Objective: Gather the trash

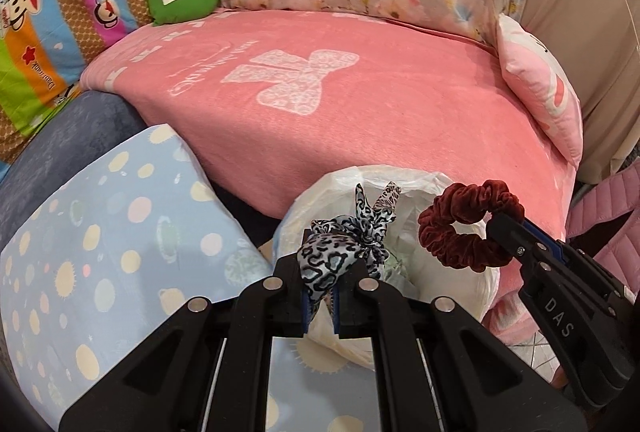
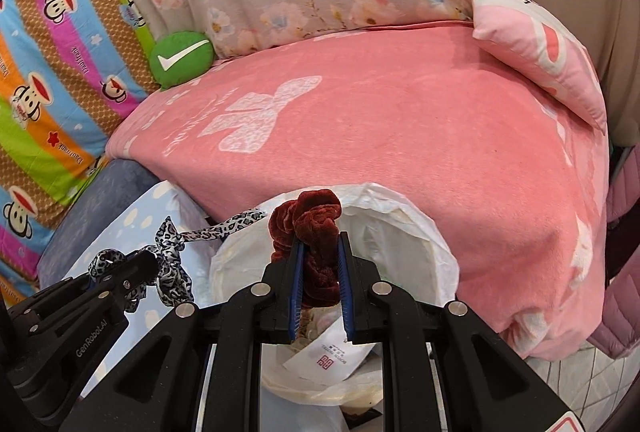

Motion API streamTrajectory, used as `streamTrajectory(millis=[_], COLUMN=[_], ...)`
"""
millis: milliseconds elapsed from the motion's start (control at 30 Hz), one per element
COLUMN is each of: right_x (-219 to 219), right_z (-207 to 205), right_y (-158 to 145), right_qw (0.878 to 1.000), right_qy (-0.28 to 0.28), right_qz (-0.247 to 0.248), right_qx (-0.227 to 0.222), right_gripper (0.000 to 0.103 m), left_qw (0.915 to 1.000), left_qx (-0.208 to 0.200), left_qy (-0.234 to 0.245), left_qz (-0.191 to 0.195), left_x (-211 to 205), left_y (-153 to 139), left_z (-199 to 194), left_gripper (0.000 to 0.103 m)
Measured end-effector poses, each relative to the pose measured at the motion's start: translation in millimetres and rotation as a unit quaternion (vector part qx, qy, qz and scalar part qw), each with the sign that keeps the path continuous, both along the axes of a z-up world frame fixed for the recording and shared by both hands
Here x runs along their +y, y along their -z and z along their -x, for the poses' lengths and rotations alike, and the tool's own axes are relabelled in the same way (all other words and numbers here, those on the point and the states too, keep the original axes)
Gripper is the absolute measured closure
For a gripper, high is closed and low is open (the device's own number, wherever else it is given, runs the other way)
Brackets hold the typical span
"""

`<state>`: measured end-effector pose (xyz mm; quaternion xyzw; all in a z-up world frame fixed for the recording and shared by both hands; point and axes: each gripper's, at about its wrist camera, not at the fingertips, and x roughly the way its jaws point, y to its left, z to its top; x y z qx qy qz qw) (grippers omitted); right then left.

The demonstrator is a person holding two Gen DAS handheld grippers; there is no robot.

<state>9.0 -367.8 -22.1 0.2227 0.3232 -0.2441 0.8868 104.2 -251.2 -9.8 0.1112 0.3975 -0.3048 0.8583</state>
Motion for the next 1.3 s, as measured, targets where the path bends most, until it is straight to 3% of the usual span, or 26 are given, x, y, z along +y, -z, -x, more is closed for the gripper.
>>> streamTrajectory(millis=[200,333,1300], right_x=[-9.0,-10.9,14.7], right_z=[5.7,5.0,-21.6], right_y=[5.0,8.7,14.7], right_qw=[1.000,1.000,0.999], right_qy=[0.008,0.008,-0.037], right_qz=[-0.006,-0.011,-0.003], right_qx=[0.001,0.003,0.024], right_gripper=[0.088,0.088,0.081], left_qw=[1.0000,1.0000,0.9993], left_qx=[0.000,-0.002,-0.005], left_qy=[0.004,-0.005,-0.035], left_qz=[-0.002,0.000,-0.010], left_x=[-9.8,-9.3,15.0], left_y=[2.4,2.3,9.5], left_z=[3.3,1.7,-11.0], left_gripper=[0.090,0.071,0.062])
